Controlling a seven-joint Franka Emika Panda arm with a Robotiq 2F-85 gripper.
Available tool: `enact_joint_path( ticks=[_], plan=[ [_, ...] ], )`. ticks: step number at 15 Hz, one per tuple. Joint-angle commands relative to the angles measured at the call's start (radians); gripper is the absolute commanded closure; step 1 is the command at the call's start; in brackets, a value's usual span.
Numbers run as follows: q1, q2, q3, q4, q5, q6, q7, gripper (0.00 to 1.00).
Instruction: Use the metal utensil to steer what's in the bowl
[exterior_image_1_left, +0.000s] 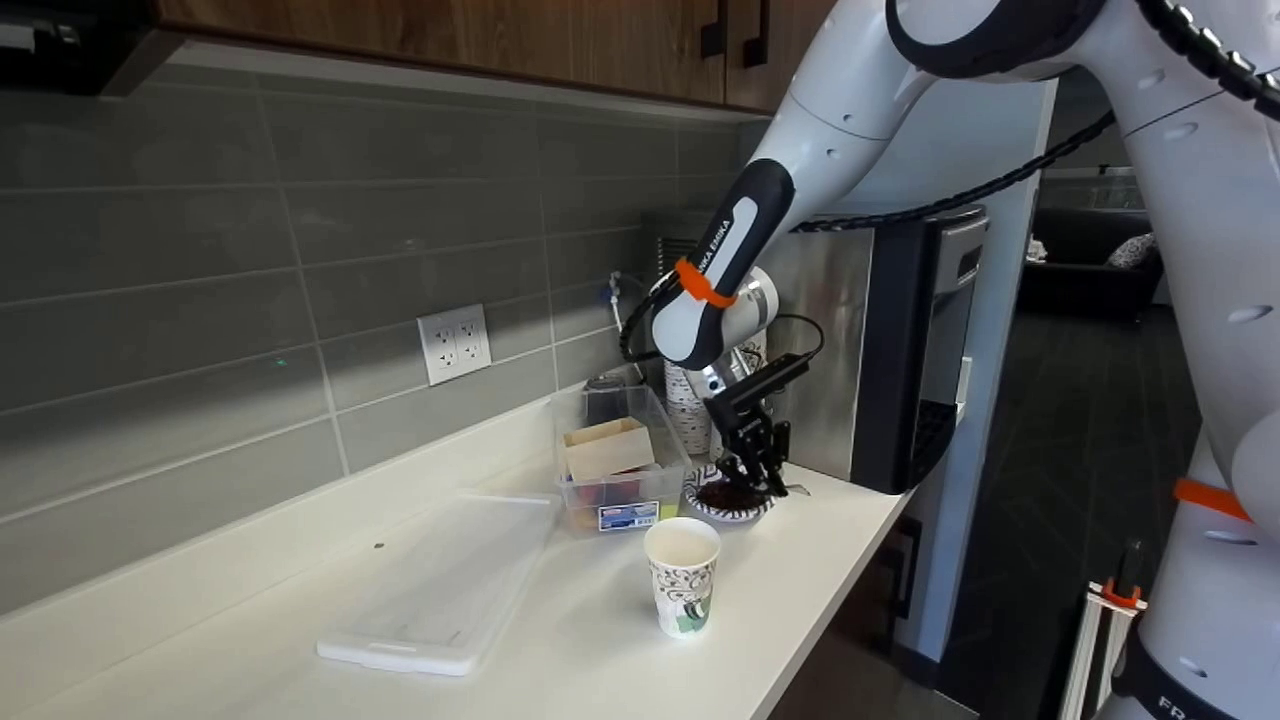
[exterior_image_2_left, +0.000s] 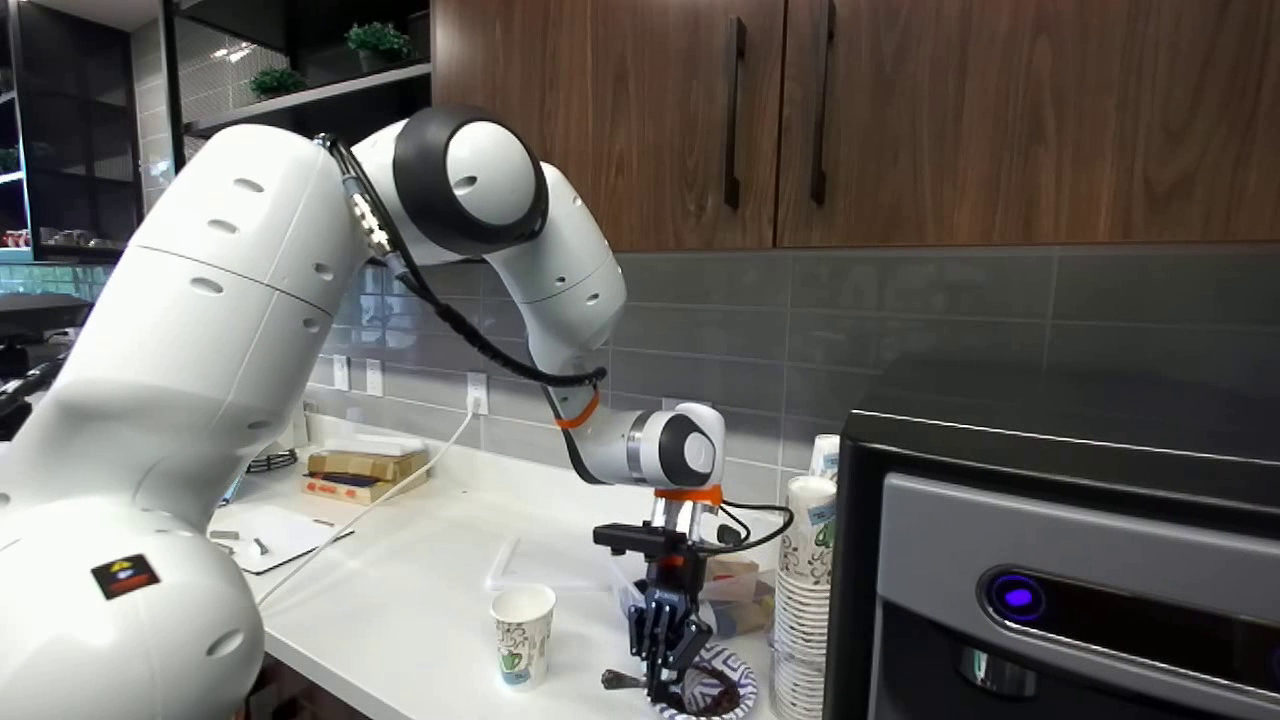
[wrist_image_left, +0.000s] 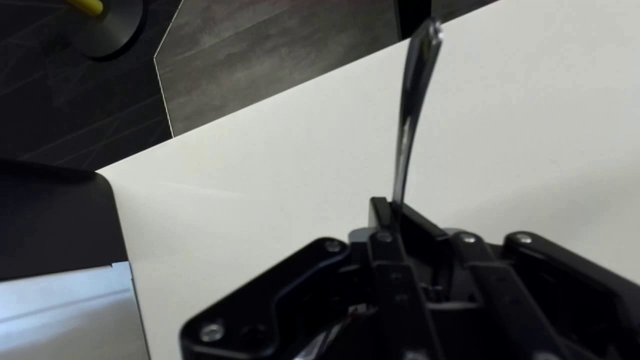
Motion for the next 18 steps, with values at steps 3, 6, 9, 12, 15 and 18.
enact_joint_path(
  ticks=[3,6,9,12,15,18],
  plan=[
    [0.003,0.049,0.005,0.076,0.007,-0.024,-0.015,0.69],
    [0.0,0.063,0.008,0.09,0.012,-0.015,-0.022,0.9],
    [-0.004,0.073,0.007,0.1,0.018,-0.01,-0.025,1.0],
    [-0.007,0.081,0.008,0.106,0.024,-0.006,-0.025,1.0],
    [-0.006,0.084,0.008,0.11,0.027,-0.011,-0.021,1.0],
    [-0.006,0.065,0.01,0.1,0.034,0.001,-0.02,0.67]
  ],
)
